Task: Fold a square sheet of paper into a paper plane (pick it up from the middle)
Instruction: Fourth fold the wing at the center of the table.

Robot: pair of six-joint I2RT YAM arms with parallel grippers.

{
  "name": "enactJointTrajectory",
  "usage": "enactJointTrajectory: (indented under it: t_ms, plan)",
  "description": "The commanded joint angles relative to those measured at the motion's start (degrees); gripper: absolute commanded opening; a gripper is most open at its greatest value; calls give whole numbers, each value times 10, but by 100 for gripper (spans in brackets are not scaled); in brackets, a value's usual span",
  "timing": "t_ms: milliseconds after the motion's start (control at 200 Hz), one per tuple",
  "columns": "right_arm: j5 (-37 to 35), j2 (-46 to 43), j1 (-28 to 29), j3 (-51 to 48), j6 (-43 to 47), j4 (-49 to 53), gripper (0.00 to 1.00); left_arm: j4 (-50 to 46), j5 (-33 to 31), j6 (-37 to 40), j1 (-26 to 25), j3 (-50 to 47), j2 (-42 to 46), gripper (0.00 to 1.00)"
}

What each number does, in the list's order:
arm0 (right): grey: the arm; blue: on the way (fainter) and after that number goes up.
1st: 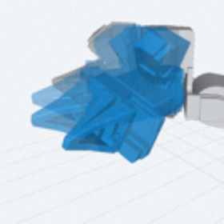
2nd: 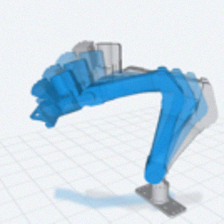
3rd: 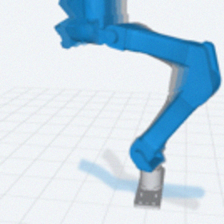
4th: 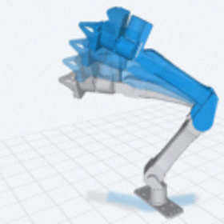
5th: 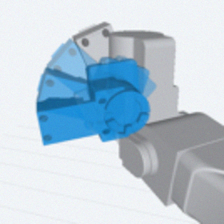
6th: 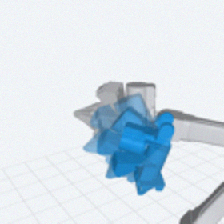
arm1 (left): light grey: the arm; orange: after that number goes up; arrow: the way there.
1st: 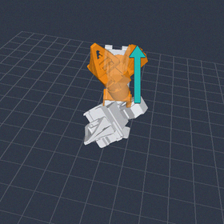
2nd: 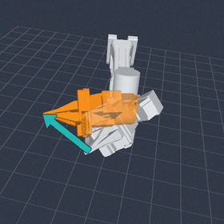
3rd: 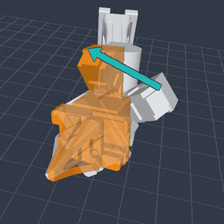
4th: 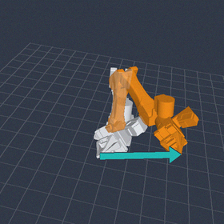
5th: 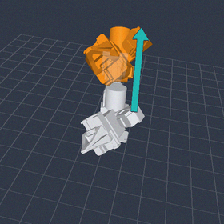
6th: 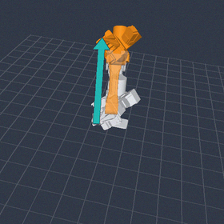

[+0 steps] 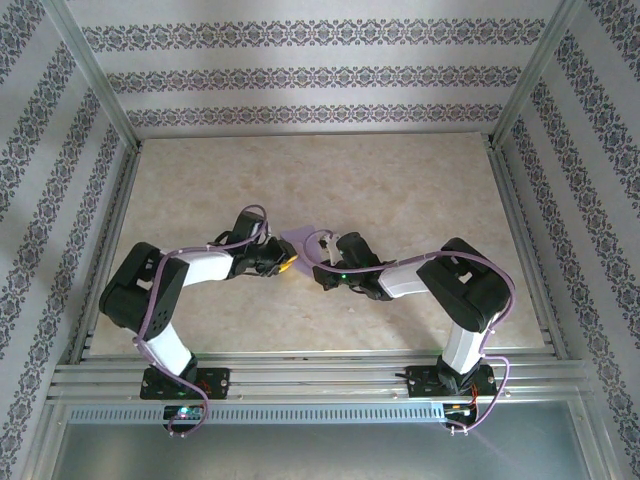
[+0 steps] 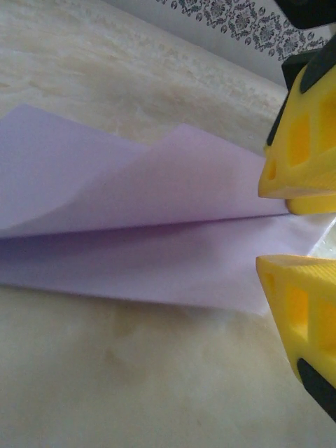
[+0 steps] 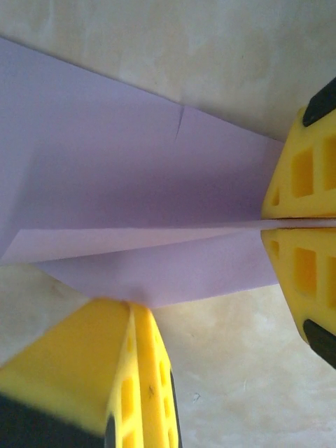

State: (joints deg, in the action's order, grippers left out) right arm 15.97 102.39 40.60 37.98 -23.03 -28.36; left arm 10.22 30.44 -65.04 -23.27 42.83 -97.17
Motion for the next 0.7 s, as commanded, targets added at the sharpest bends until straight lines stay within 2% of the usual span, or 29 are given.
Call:
enactJointTrajectory:
  t_ms: [0,170,395,695]
  plan:
    - [21,10,-6,-7,-12,-15,12,42,16,-8,-9,25,-15,28]
    - [21,10,-8,-6,-11,-15,13,17,5,3,-10,32,-33,25]
    - [23,12,-10,-5,-14,-13,14,30,3,-1,-10,23,-41,22]
    - [24,5,-10,2,-17,11,21,30,4,-3,-10,19,-59,29]
